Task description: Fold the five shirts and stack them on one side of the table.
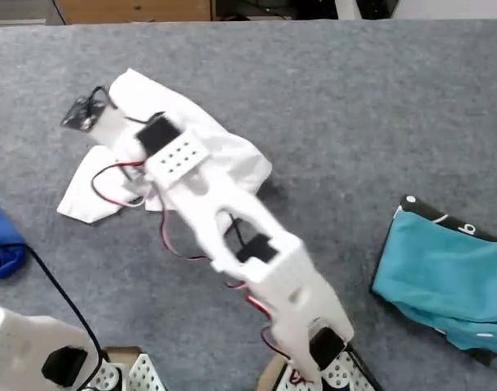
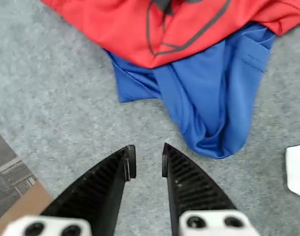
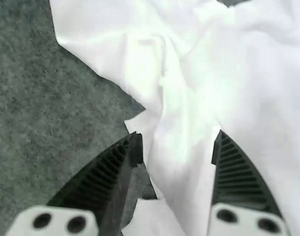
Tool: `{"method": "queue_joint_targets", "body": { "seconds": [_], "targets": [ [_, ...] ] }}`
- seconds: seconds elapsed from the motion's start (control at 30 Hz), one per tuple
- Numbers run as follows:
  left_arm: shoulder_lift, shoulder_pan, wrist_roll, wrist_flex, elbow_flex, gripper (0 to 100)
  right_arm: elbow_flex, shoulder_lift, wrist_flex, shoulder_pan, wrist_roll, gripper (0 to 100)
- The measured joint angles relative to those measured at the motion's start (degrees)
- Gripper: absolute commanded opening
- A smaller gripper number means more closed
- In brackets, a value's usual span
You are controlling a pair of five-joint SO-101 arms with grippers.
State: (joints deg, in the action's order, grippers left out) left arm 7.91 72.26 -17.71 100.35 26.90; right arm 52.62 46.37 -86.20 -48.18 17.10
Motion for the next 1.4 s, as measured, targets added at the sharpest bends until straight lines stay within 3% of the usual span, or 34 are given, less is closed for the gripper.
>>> {"method": "queue_joint_targets", "body": {
  "seconds": [0.17, 0.3, 0.47, 0.93, 1.13, 1.4],
  "targets": [
    [0.0, 0.79, -0.44, 0.0, 0.0, 10, 19.43, 15.56, -2.81, -1.49, 0.0, 20.8],
    [0.0, 0.79, -0.44, 0.0, 0.0, 10, 29.71, 24.26, -4.13, -0.62, 0.0, 0.1],
    [-0.09, 0.79, -0.44, 0.0, -1.93, 10, 39.38, 25.32, -8.09, 3.08, 0.0, 1.5],
    [-0.09, -0.62, -0.44, 0.0, -5.71, 10, 40.0, 16.62, -15.12, 22.51, 0.0, 0.5],
    [-0.09, -2.2, -0.44, 0.0, -5.98, 10, 35.6, 11.69, -15.12, 35.25, 3.43, 0.5],
    [-0.09, -15.74, -0.44, 0.0, -13.45, 10, 18.64, 7.91, -15.12, 52.4, 13.01, 0.5]
  ]
}}
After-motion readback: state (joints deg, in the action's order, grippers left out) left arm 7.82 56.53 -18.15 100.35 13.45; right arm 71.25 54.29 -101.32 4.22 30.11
